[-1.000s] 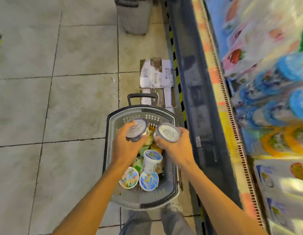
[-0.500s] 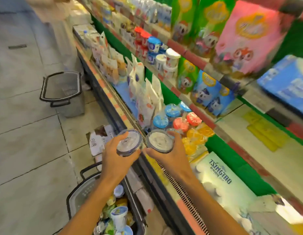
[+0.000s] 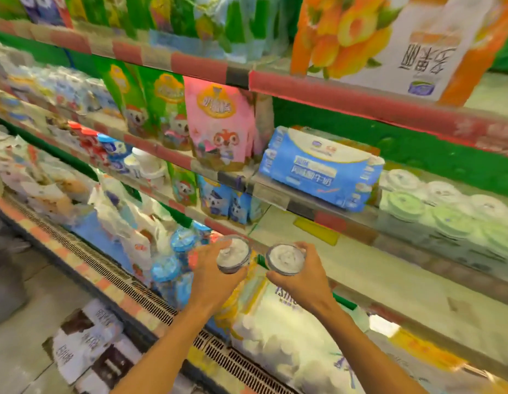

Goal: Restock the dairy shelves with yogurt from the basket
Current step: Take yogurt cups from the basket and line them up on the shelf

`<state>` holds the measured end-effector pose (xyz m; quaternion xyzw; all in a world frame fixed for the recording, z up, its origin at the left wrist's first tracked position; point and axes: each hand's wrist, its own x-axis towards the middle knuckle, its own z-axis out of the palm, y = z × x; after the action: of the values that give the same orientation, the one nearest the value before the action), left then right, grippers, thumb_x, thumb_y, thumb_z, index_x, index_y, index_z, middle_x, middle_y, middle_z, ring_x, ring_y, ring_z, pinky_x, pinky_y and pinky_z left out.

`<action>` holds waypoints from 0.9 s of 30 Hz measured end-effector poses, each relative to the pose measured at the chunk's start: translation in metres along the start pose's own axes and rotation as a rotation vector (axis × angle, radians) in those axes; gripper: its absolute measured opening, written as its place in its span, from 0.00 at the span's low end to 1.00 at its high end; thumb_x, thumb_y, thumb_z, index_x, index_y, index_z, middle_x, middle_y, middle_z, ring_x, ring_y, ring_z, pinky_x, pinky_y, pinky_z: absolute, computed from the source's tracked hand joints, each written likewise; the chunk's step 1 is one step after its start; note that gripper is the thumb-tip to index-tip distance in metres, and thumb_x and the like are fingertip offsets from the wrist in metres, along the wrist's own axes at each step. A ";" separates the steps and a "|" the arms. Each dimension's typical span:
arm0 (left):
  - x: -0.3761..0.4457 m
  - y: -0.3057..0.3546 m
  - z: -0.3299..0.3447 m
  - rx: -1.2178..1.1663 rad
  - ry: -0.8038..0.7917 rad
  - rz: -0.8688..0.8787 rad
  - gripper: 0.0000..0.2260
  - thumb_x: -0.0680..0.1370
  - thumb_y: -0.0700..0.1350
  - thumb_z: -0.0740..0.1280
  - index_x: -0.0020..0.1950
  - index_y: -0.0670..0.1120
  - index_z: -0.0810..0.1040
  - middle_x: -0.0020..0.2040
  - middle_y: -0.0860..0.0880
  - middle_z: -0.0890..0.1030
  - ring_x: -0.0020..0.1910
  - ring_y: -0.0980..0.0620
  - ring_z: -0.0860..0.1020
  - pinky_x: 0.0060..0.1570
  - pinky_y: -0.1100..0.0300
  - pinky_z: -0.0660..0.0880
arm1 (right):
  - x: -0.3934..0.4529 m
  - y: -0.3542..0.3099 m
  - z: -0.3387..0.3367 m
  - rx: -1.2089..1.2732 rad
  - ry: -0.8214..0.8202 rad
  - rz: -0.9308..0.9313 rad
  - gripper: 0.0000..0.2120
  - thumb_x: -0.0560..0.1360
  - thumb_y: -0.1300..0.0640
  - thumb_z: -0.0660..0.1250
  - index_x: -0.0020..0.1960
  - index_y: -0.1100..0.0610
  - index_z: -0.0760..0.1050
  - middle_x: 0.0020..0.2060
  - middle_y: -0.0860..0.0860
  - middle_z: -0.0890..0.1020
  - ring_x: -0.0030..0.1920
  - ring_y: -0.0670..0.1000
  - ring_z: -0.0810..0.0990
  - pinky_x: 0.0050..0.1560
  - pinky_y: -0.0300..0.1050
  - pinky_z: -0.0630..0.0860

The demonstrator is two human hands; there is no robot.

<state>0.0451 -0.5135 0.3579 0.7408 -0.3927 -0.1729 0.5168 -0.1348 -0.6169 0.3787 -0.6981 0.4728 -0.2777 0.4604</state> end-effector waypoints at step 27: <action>0.160 -0.116 0.186 0.130 -0.238 0.061 0.36 0.64 0.52 0.80 0.69 0.51 0.70 0.63 0.47 0.76 0.61 0.49 0.76 0.59 0.52 0.76 | 0.151 0.149 0.028 -0.029 0.242 0.087 0.41 0.59 0.52 0.85 0.62 0.45 0.62 0.58 0.48 0.75 0.54 0.45 0.77 0.50 0.31 0.74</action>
<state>0.0703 -0.7342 0.2015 0.7348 -0.4840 -0.2179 0.4224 -0.1118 -0.7642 0.2247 -0.6450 0.5588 -0.3328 0.4013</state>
